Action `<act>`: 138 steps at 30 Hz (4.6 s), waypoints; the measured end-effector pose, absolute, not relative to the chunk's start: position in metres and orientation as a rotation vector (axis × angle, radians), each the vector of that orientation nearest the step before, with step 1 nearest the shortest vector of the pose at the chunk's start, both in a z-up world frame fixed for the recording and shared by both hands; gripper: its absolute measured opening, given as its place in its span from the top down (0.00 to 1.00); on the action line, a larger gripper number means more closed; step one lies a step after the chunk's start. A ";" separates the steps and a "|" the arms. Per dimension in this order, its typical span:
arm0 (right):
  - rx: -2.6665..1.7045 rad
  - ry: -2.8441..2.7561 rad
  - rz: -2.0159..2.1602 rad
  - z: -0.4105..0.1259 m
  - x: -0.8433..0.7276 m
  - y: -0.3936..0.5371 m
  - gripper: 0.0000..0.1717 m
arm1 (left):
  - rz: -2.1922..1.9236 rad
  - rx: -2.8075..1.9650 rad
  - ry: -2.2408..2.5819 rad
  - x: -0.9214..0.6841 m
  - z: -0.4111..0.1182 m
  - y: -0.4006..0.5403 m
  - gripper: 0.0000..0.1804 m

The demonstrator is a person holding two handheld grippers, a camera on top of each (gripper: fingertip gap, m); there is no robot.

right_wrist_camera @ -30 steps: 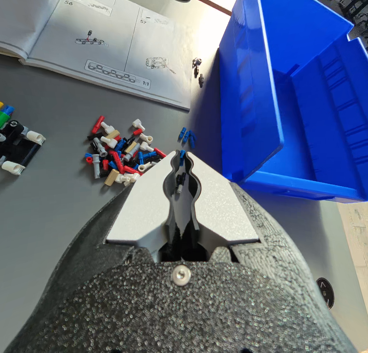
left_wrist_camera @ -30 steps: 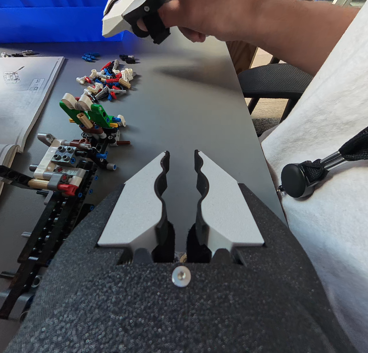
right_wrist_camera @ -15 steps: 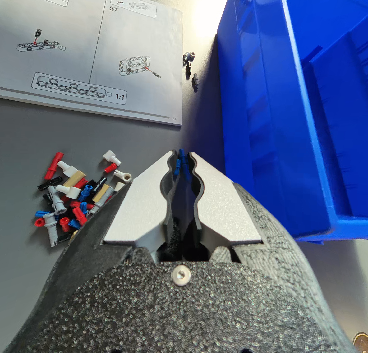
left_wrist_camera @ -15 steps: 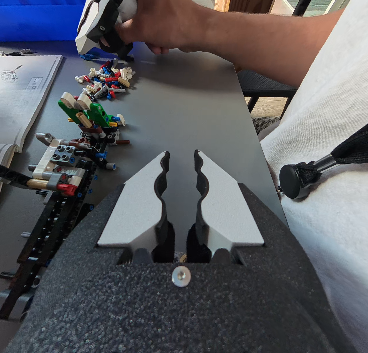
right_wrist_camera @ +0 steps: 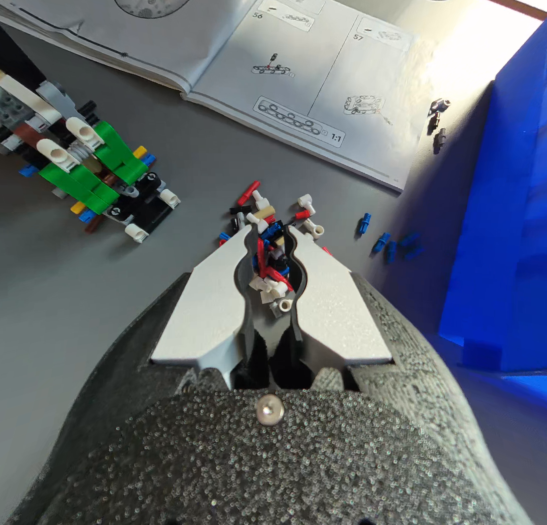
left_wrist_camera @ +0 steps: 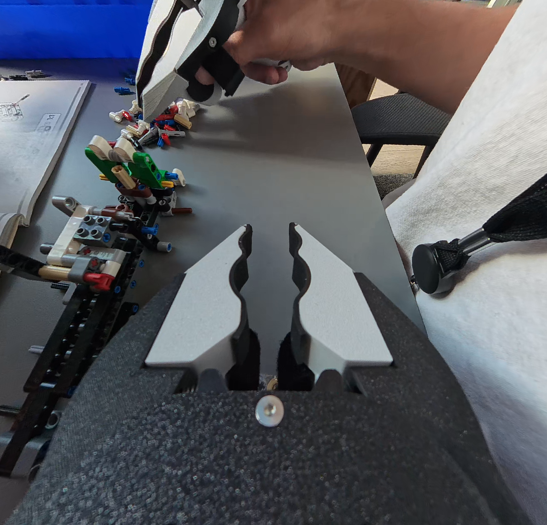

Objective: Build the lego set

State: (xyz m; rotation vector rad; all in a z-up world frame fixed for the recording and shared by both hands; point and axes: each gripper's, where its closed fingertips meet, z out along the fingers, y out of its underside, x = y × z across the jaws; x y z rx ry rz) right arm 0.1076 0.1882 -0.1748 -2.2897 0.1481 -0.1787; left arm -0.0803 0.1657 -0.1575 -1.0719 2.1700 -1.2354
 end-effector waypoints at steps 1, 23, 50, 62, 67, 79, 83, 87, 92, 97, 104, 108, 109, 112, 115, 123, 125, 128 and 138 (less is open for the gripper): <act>-2.303 0.140 -0.192 -0.177 0.109 0.189 0.91 | -1.235 -1.072 2.170 -0.080 -0.158 0.166 0.87; -2.429 0.005 -0.391 -0.181 0.108 0.193 1.00 | -1.225 -1.060 2.177 -0.081 -0.158 0.165 0.87; -2.354 0.162 -0.499 -0.151 0.156 0.183 0.98 | -1.217 -1.056 2.186 -0.082 -0.159 0.164 0.87; -2.419 0.441 -0.625 -0.171 0.200 0.169 0.95 | -1.213 -1.053 2.194 -0.082 -0.160 0.164 0.87; -2.375 0.402 -0.508 -0.167 0.183 0.180 0.92 | -1.212 -1.049 2.196 -0.083 -0.160 0.163 0.87; -2.389 0.337 -0.197 -0.184 0.154 0.193 0.94 | -1.215 -1.049 2.200 -0.083 -0.161 0.163 0.88; -2.397 0.354 -0.277 -0.185 0.162 0.189 0.99 | -1.214 -1.049 2.201 -0.083 -0.161 0.163 0.87; -2.419 0.394 -0.589 -0.184 0.191 0.173 1.00 | -1.215 -1.049 2.201 -0.083 -0.161 0.163 0.87; -2.371 0.436 -0.703 -0.174 0.193 0.164 0.93 | -1.215 -1.051 2.203 -0.083 -0.161 0.163 0.87; -2.246 0.474 -0.662 -0.143 0.182 0.144 0.93 | -1.220 -1.053 2.203 -0.083 -0.161 0.163 0.87; -2.009 0.602 -0.558 -0.119 0.185 0.100 0.86 | -1.247 -1.052 2.190 -0.081 -0.157 0.161 0.88; -1.970 0.626 -0.569 -0.117 0.203 0.090 0.83 | -1.266 -1.032 2.181 -0.077 -0.149 0.155 0.88; -1.994 0.607 -0.543 -0.122 0.205 0.095 0.83 | -1.276 -1.026 2.180 -0.076 -0.145 0.153 0.88; -2.026 0.587 -0.555 -0.129 0.216 0.103 0.89 | -1.265 -0.987 2.185 -0.074 -0.134 0.146 0.88; -2.054 0.586 -0.569 -0.132 0.217 0.102 0.98 | -1.193 -0.941 2.193 -0.071 -0.130 0.144 0.88; -2.039 0.638 -0.582 -0.132 0.199 0.084 0.97 | -1.229 -0.970 2.169 -0.070 -0.119 0.125 0.88; -2.029 0.640 -0.536 -0.132 0.194 0.083 0.98 | -1.240 -0.984 2.171 -0.070 -0.119 0.122 0.88; -2.027 0.624 -0.468 -0.132 0.189 0.079 0.98 | -1.254 -0.997 2.172 -0.070 -0.119 0.116 0.88; -1.980 0.575 -0.524 -0.115 0.174 0.063 0.89 | -1.224 -1.038 2.171 -0.055 -0.121 0.099 0.88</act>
